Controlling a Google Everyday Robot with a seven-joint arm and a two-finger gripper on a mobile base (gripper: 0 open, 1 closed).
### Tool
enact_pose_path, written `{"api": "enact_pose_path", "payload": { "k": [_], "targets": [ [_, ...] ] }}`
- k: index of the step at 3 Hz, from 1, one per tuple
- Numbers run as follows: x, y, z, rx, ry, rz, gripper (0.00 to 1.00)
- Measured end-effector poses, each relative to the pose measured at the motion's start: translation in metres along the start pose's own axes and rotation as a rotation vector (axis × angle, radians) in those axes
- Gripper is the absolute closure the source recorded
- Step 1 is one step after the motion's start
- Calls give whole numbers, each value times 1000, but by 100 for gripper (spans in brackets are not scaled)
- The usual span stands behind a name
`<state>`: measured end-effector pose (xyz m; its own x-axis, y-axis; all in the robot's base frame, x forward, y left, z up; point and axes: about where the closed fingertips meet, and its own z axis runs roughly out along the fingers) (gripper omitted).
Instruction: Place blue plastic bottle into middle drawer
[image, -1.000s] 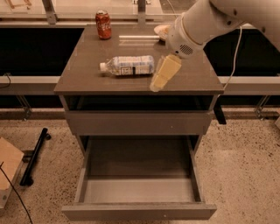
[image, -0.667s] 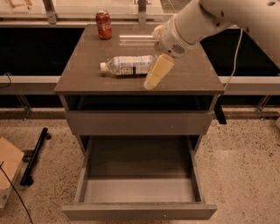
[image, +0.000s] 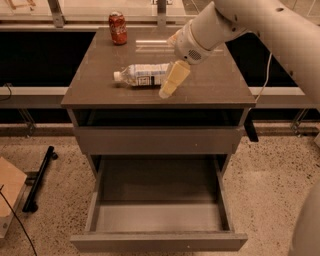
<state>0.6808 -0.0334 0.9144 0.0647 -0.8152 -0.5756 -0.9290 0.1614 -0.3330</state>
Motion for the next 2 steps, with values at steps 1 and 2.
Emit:
{"api": "enact_pose_path", "payload": {
  "k": [1, 2],
  "targets": [
    [2, -17, 19, -19, -17, 11, 0],
    [4, -31, 36, -35, -32, 26, 0]
  ]
}}
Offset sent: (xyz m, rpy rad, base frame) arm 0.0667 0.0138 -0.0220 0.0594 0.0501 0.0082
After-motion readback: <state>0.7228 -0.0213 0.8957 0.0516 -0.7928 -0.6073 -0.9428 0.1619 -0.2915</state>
